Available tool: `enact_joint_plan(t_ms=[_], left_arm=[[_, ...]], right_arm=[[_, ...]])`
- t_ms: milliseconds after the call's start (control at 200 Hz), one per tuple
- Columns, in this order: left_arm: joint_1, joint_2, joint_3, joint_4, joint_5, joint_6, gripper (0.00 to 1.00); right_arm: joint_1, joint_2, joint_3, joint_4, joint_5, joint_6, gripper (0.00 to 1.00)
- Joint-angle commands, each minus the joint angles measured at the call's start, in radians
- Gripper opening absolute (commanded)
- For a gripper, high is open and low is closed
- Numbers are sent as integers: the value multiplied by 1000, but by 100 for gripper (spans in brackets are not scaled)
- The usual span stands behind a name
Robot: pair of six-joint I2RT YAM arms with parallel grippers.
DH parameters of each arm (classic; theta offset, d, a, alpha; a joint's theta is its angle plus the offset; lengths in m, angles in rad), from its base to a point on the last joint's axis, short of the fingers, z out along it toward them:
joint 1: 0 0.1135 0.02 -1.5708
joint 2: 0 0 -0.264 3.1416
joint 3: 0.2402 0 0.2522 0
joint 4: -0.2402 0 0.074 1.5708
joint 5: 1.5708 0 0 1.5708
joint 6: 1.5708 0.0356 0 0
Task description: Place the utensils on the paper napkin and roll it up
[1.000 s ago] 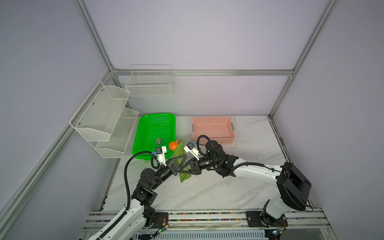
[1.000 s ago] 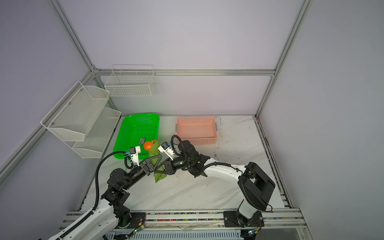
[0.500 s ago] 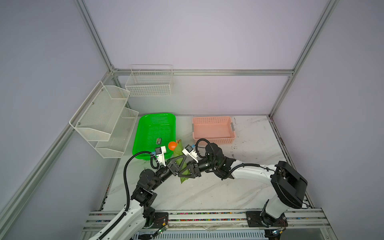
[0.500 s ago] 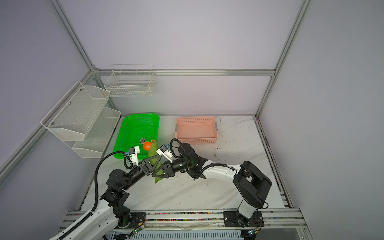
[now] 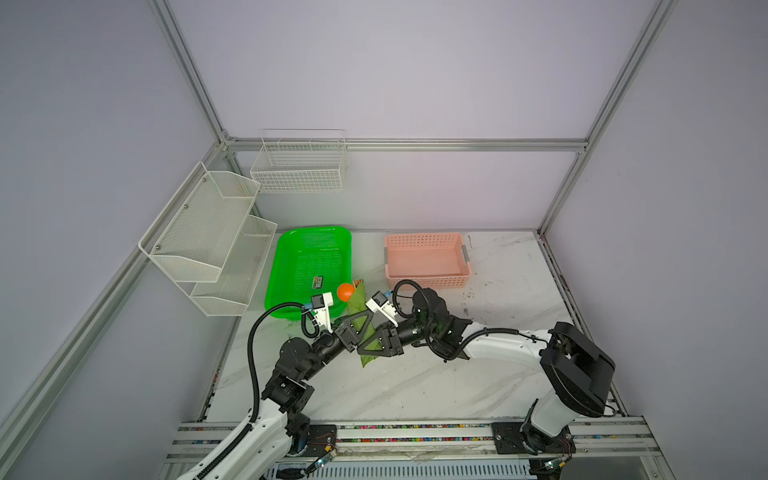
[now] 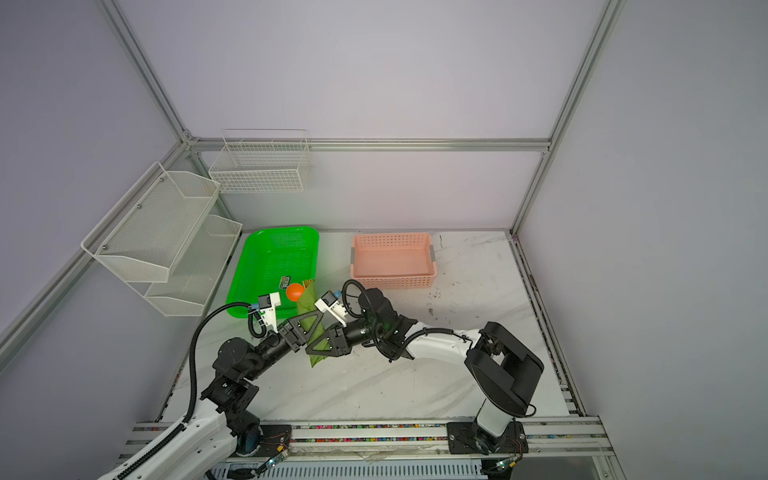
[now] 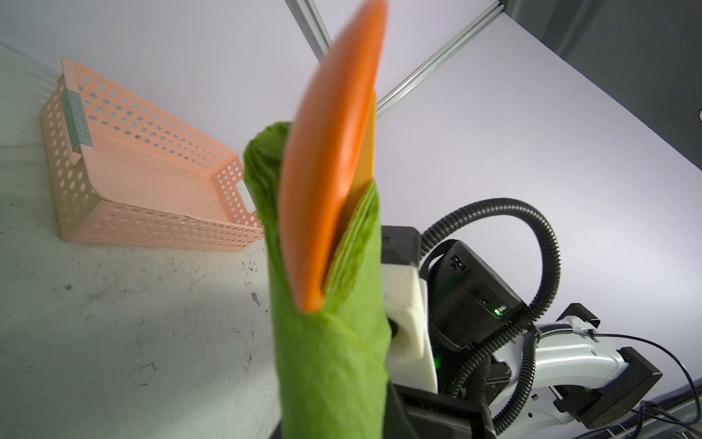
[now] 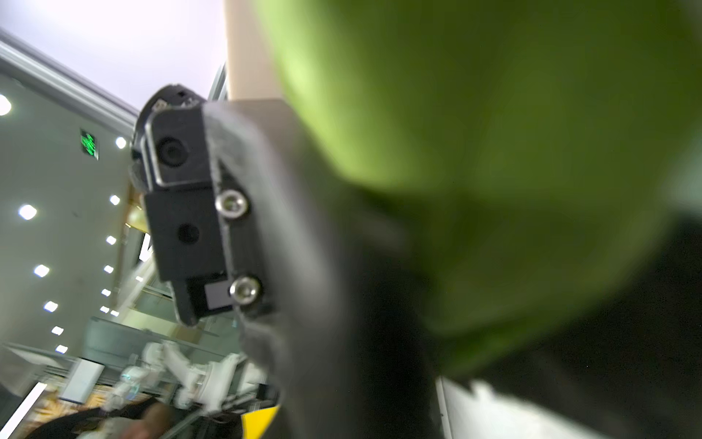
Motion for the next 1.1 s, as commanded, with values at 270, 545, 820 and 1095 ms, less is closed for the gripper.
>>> enact_joint_plan(t_ms=[270,545,820,1095], left_arm=[[0,-21,111,38,-20,21,0],[0,-29,114,37,-25,23,0],[0,-48,111,31,-32,24,0],[0,-48,116,32,-25,21,0]], right_arm=[[9,-25,-66,106,-9,47,0],[9,-59,-74,81,25,37,32],[9,-67,-80,96,27,52,13],[-56,-104,-63,25,39,40,46]])
